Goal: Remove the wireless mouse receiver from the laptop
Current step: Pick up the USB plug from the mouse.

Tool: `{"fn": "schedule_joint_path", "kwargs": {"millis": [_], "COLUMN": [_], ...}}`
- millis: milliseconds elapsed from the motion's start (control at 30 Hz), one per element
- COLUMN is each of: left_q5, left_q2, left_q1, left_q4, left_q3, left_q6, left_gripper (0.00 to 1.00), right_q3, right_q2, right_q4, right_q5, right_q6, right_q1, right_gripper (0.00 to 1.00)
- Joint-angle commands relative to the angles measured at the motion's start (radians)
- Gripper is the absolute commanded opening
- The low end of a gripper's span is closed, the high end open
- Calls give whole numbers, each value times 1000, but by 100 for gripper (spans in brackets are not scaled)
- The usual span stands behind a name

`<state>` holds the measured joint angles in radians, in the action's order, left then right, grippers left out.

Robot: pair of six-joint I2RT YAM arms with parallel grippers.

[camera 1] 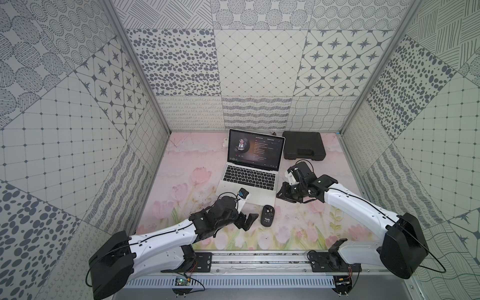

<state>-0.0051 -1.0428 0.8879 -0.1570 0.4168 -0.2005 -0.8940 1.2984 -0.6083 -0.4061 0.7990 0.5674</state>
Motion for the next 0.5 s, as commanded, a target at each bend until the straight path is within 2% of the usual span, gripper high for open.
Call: {"fn": "schedule_joint_path", "kwargs": {"millis": [0,67,167,333,467], "left_q5": [74,82,85,113,91], "left_q2": [-71,-126,-193,-238,-219], "left_q1": [-2,-4,-6,-18,-33], "left_q4": [-302,-394,-398,-464,-436], "left_q3": [-1,4,57,73,70], "left_q6": [126,159,191,187,201], "left_gripper": [99,100,99,99,97], "right_q3": [78,140,260,341,359], "right_q2": [-17,-16,-13,-14,-18], "right_q4": [249,382,595,733,746], "right_q5": [-345,-422,-476,-502,-496], "right_q6": [209,323,488,567,583], "right_q1": [-26,-32,-46,-48,-58], "right_gripper": [15,15,15,15,15]}}
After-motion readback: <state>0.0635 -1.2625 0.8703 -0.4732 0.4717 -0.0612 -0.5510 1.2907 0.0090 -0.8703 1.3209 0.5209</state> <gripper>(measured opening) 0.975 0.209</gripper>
